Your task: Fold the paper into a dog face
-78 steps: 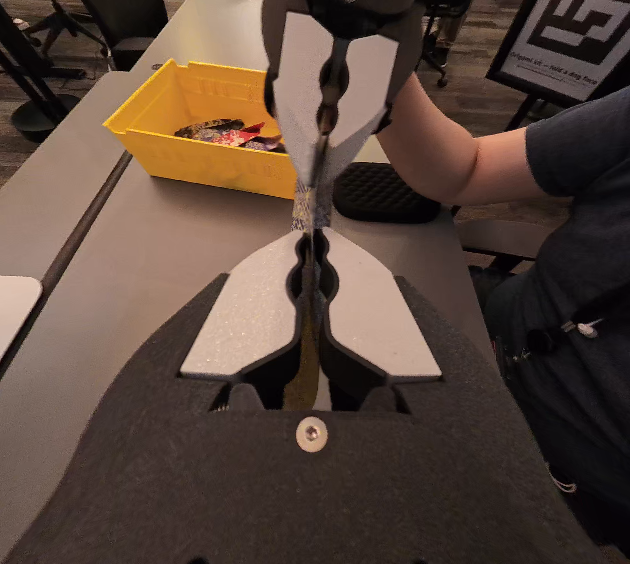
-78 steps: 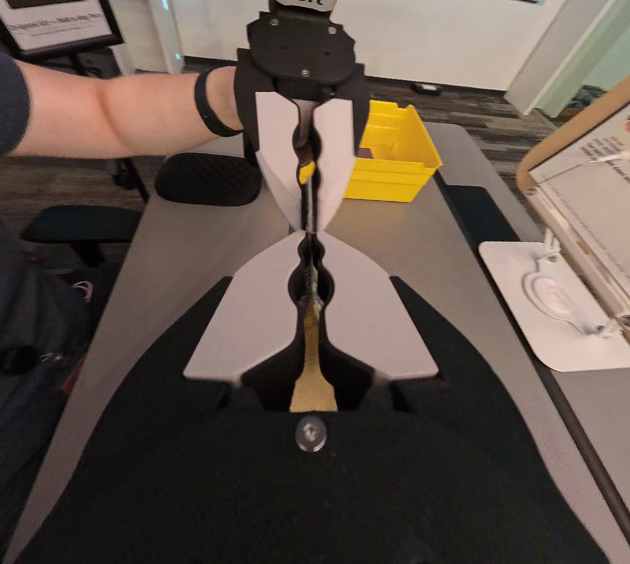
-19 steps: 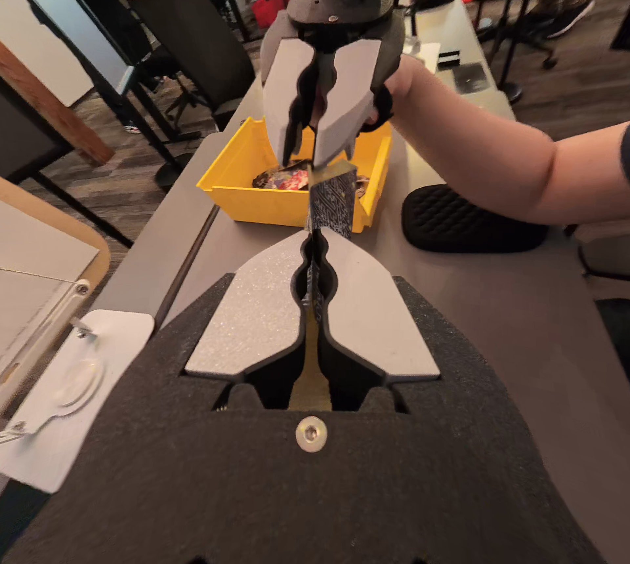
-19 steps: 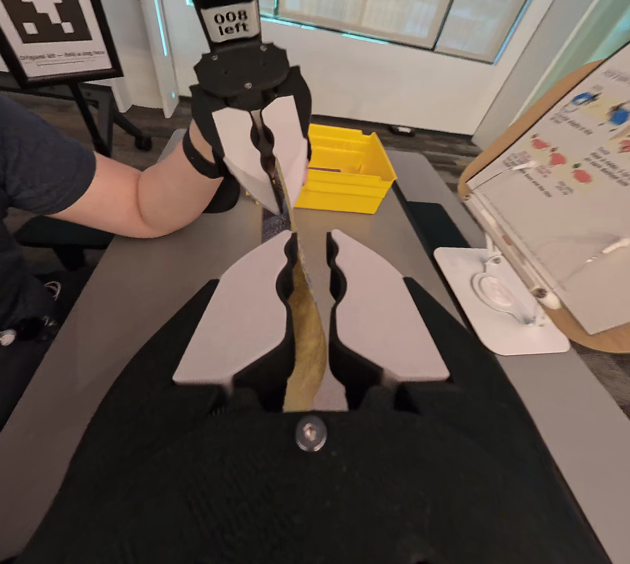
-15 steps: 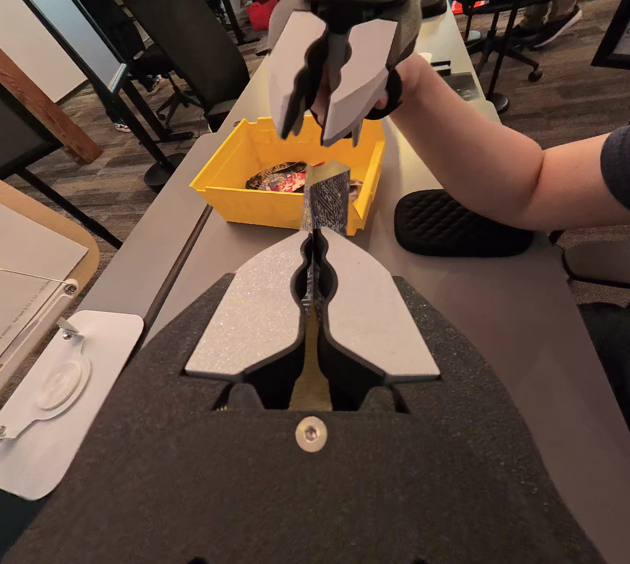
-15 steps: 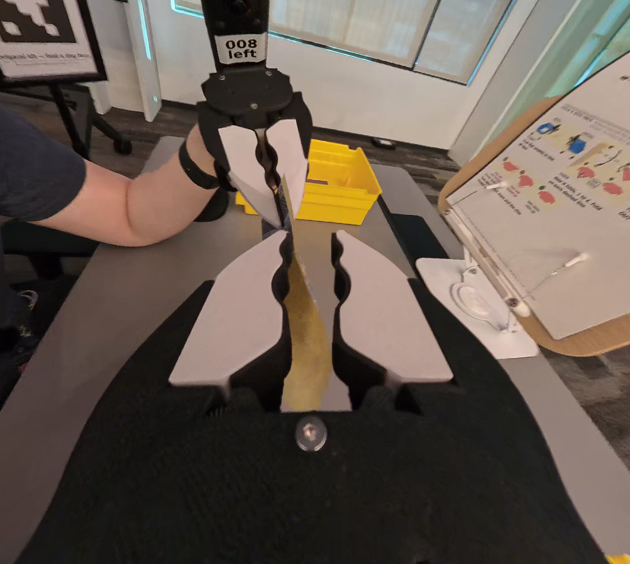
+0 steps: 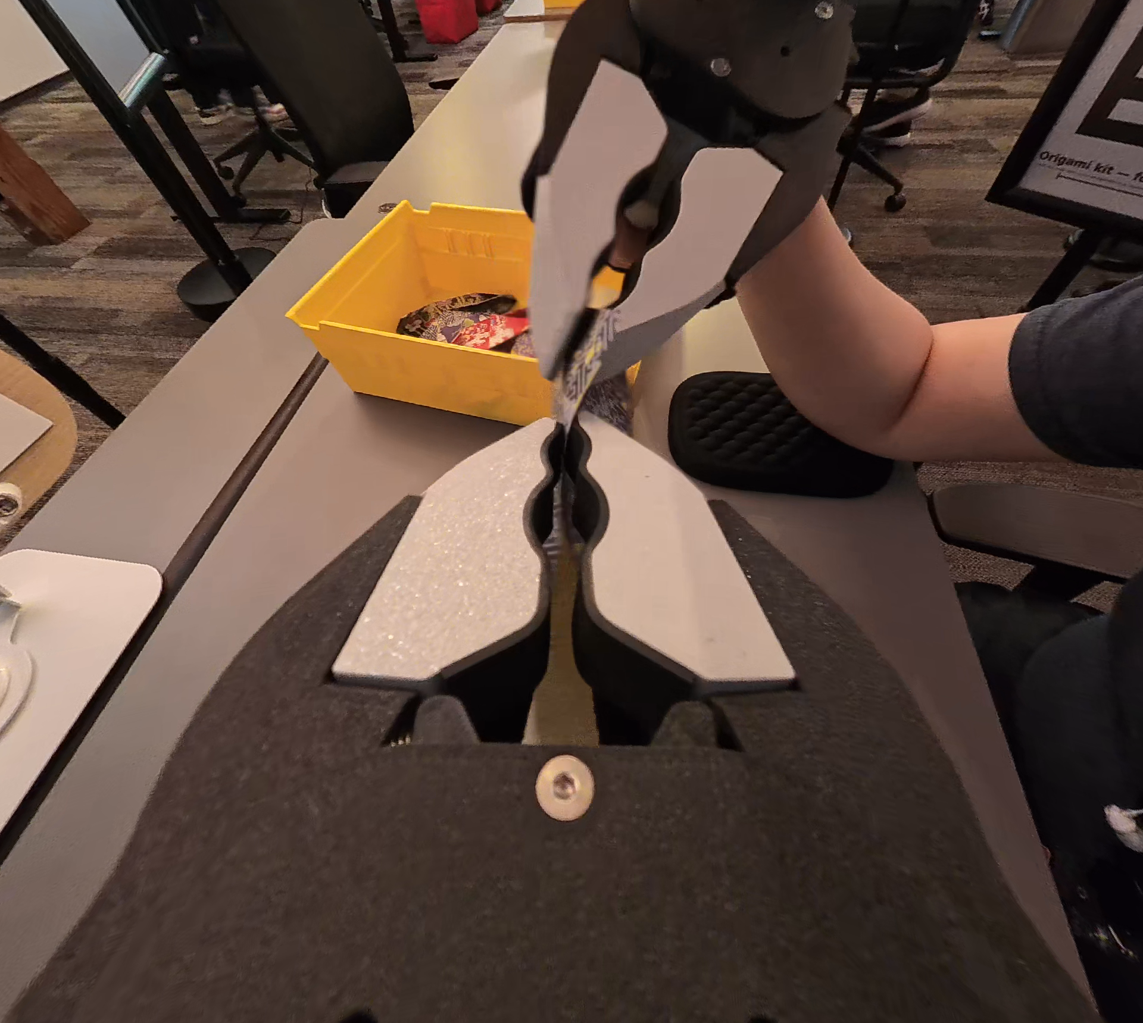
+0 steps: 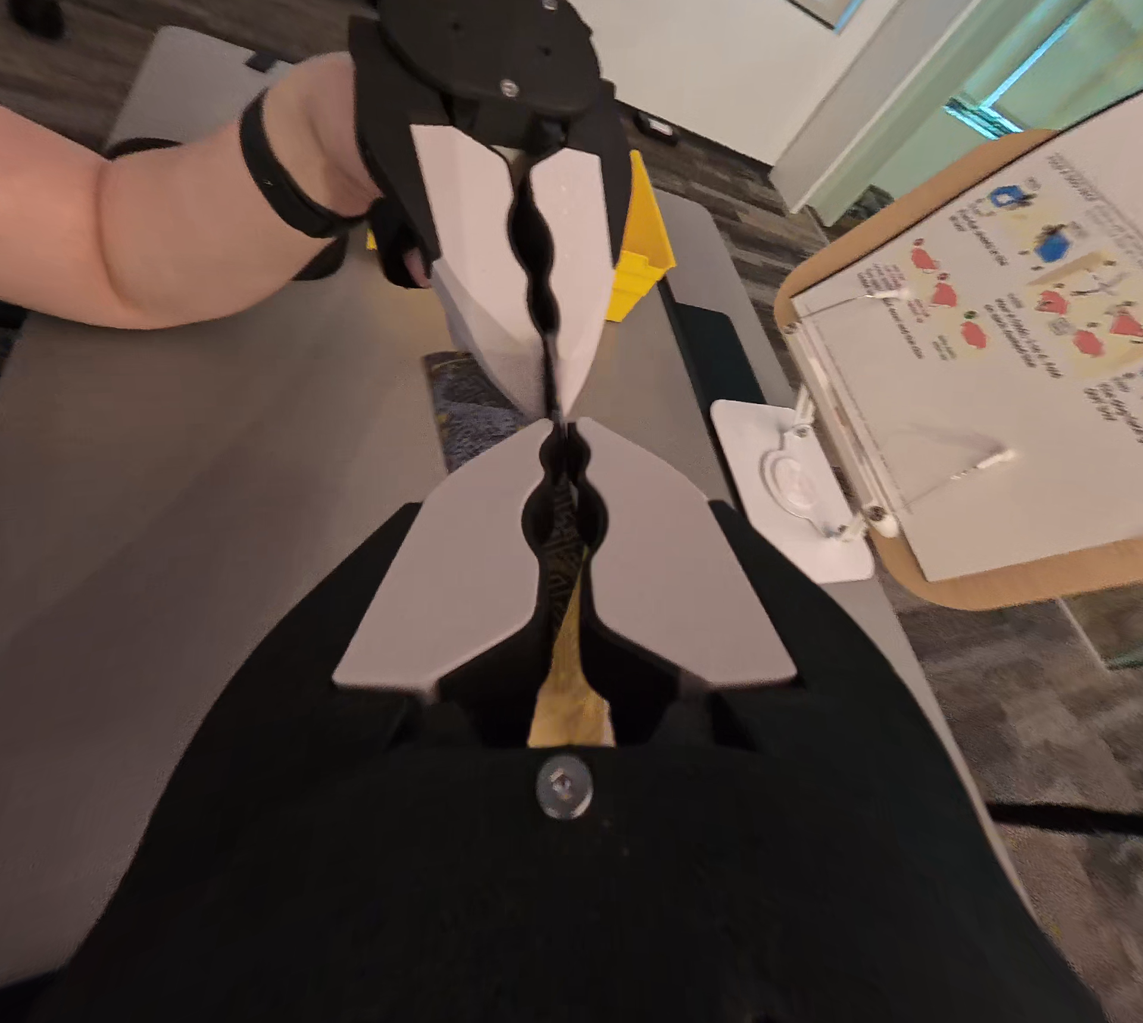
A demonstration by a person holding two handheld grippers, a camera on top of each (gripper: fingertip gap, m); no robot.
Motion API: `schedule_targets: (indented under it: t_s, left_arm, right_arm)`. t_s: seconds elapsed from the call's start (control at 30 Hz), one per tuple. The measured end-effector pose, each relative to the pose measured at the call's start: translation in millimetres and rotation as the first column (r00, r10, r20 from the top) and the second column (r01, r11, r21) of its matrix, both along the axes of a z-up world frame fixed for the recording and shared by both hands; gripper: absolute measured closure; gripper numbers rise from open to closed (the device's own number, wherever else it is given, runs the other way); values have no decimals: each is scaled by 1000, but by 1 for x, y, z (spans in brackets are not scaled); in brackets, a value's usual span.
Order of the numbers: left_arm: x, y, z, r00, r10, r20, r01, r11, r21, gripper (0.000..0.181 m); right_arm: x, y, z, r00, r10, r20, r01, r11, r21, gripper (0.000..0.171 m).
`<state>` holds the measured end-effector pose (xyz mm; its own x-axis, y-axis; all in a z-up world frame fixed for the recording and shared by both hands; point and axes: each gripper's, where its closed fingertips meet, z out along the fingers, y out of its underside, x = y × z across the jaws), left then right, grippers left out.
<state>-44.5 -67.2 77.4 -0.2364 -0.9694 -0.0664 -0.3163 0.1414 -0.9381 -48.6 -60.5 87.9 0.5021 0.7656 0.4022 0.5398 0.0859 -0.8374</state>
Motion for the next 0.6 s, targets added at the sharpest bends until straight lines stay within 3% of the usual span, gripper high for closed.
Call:
schedule_targets:
  t_s: [0.17, 0.3, 0.4, 0.53, 0.6]
  left_arm:
    - [-6, 7, -1, 1000, 30, -7, -30, 993, 112, 158]
    - [-9, 6, 0, 1000, 28, 15, -30, 978, 207, 154]
    - [-11, 0, 0, 1000, -13, 7, 11, 983, 184, 157]
    - [-11, -4, 1, 999, -48, 14, 44, 983, 180, 180]
    - [-11, -5, 3, 998, -56, 22, 52, 987, 150, 181]
  right_arm:
    - [1, -4, 5, 995, 50, -80, -54, 998, -37, 170]
    - [-2, -16, 14, 965, 155, -213, -176, 981, -85, 170]
    - [-3, -20, 13, 948, 197, -249, -230, 967, -109, 170]
    - [-2, -17, 15, 939, 199, -282, -238, 965, -110, 170]
    - [-1, -13, 19, 935, 185, -302, -218, 973, -79, 165]
